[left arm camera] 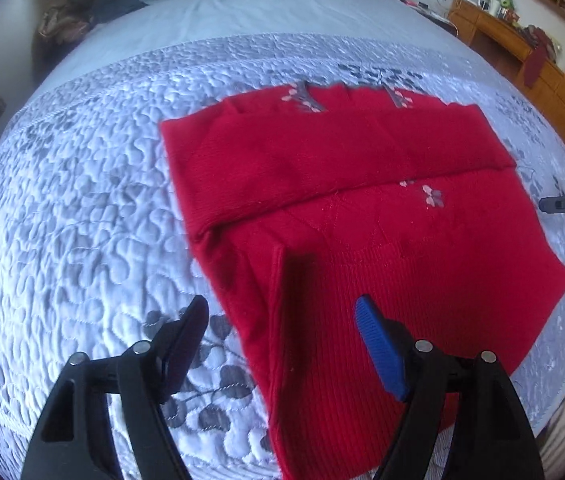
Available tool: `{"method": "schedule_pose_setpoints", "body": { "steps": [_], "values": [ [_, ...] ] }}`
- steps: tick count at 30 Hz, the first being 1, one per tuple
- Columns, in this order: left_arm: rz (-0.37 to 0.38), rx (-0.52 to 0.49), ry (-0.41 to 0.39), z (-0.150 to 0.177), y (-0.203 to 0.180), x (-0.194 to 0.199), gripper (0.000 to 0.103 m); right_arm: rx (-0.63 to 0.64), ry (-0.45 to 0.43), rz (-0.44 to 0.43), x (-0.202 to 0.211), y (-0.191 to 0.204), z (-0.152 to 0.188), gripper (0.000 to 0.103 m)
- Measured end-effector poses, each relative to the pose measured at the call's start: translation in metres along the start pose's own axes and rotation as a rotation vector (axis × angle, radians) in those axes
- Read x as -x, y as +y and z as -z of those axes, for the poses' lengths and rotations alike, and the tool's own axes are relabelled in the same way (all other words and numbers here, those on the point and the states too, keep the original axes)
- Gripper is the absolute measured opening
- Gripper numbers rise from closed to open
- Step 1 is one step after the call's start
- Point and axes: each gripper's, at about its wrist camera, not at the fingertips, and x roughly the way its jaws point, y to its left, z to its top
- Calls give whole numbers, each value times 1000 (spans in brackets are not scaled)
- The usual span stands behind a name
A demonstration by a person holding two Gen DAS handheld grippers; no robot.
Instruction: Fold small clothes
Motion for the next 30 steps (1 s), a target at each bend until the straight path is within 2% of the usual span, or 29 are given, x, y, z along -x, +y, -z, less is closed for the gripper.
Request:
{"method": "schedule_pose_setpoints", "body": {
  "steps": [1,3,5,6,11,14,20,21,22,23,25,27,30],
  "values": [
    [3,2,6,-1,0,-5,75,5,5,8,-4,0,-1,41],
    [16,9,16,-3,-1,-12,64,11,14,19,-9,-1,-3,41],
    [31,28,37,-4,2,-18,34,7,24,21,-14,-4,-4,41],
    [37,41,46,-4,4,-21,27,4,27,23,-16,-6,-5,41],
    [84,119,53,-5,17,-30,6,-17,38,30,-22,-19,-7,46],
    [115,124,47,-5,16,-30,5,-1,53,43,-28,-19,-7,46],
    [100,111,78,-7,10,-41,12,6,72,50,-36,-19,-9,46],
    [102,116,79,-7,10,-42,12,13,73,56,-36,-18,-9,42],
    [104,121,79,-7,11,-42,12,24,74,67,-36,-16,-8,21],
    [108,127,78,-7,11,-42,11,43,81,77,-37,-13,-7,6],
    [115,147,74,-6,14,-40,4,57,73,81,-35,-10,-5,4],
    [126,173,58,-4,18,-34,4,72,47,60,-27,-6,-3,4],
    [148,195,-5,-4,20,-15,4,91,-15,16,-4,3,-2,4]
  ]
}}
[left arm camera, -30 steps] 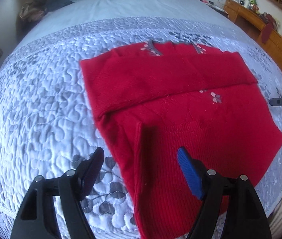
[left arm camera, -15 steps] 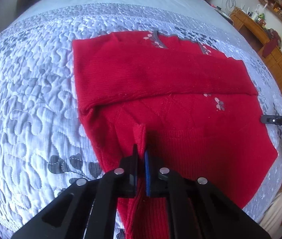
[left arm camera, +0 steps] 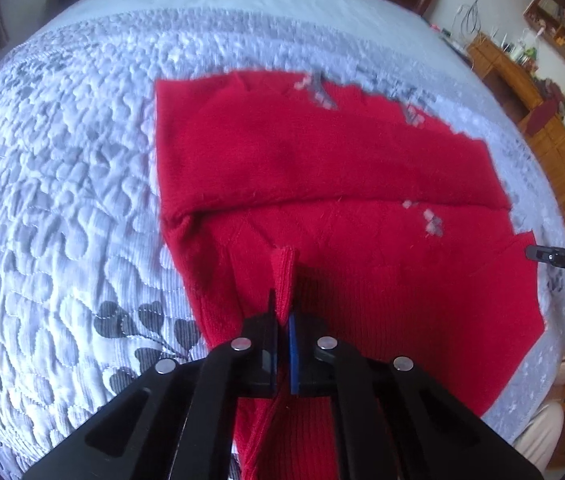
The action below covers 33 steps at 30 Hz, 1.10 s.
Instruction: Fold small clothes
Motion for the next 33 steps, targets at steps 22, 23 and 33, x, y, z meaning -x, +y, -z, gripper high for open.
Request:
{"method": "schedule_pose_setpoints", "body": {
  "steps": [22,23,33],
  "values": [
    [-76,83,-201,-193,22,-26,4,-81,-164,144,25,-36,-183,3],
    [-84,98,-187,-197,27,-38,4,-95,-152,151,13,-41,-191,3],
    [-182,102,-64,-183,47,-118,4,-200,-26,249,-77,-91,-197,4]
  ]
}}
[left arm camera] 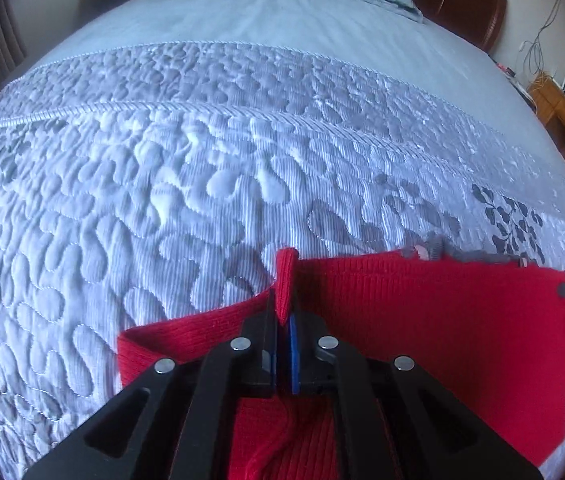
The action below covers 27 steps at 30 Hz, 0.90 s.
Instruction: Fold small clothes
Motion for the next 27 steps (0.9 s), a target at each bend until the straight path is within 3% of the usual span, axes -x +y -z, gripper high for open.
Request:
{"method": "schedule_pose_setpoints", "body": {
  "steps": [4,6,7,8,10,12,13,15,17,20,25,27],
  "values": [
    [-12,0,2,-3,-1,2,9,-20,-4,7,-5,-2,5,5],
    [-33,7,15,-4,-1,10,19,-21,-17,14,4,2,6,13],
    [-42,13,20,-5,-1,16,34,-14,-24,20,9,5,8,19],
    [-52,17,29,-2,-1,29,55,11,-38,39,22,9,12,26],
    [-63,19,23,9,3,59,63,33,-56,76,45,12,20,35],
    [-24,1,26,30,9,90,78,58,-58,68,77,13,41,40],
    [-46,-8,58,49,14,105,90,74,-42,61,94,14,59,46],
    [-32,2,81,80,24,122,90,111,-6,57,110,15,88,55],
    [21,19,109,111,33,130,90,148,38,50,114,18,120,57],
    [34,45,138,144,40,127,89,141,96,21,107,11,156,58],
    [104,73,178,159,30,115,89,30,143,-52,84,-3,173,61],
    [98,60,190,159,20,107,89,7,166,-66,72,-5,177,61]
  ]
}}
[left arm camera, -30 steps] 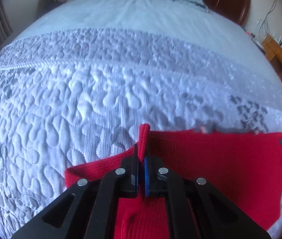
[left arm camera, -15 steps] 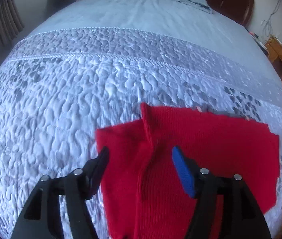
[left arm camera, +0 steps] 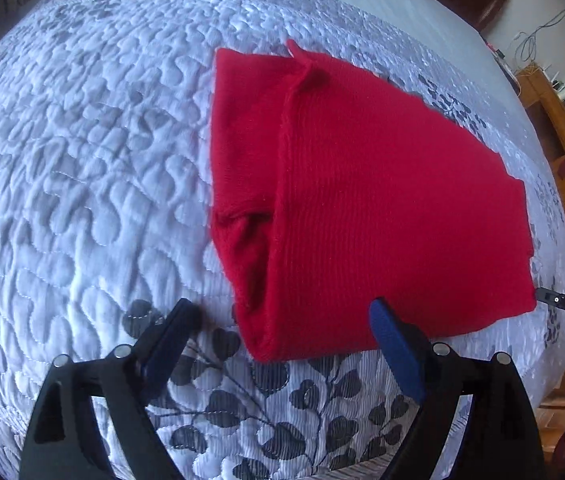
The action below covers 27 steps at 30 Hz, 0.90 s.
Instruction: Fold small clothes
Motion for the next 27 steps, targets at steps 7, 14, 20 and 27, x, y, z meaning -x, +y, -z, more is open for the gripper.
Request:
{"method": "schedule_pose_setpoints", "body": {
  "steps": [7,14,20,27],
  "values": [
    [-94,-36,13,-1,-23,-18,78,-15,3,-25,-16,2,2,57],
    [-18,37,48,-8,-28,-19,20,-2,20,-55,-22,16,1,11],
    [29,85,10,4,-21,8,15,0,-40,-87,7,18,13,9],
    [73,42,-1,50,-36,56,15,25,-57,-124,51,15,61,8]
  ]
}}
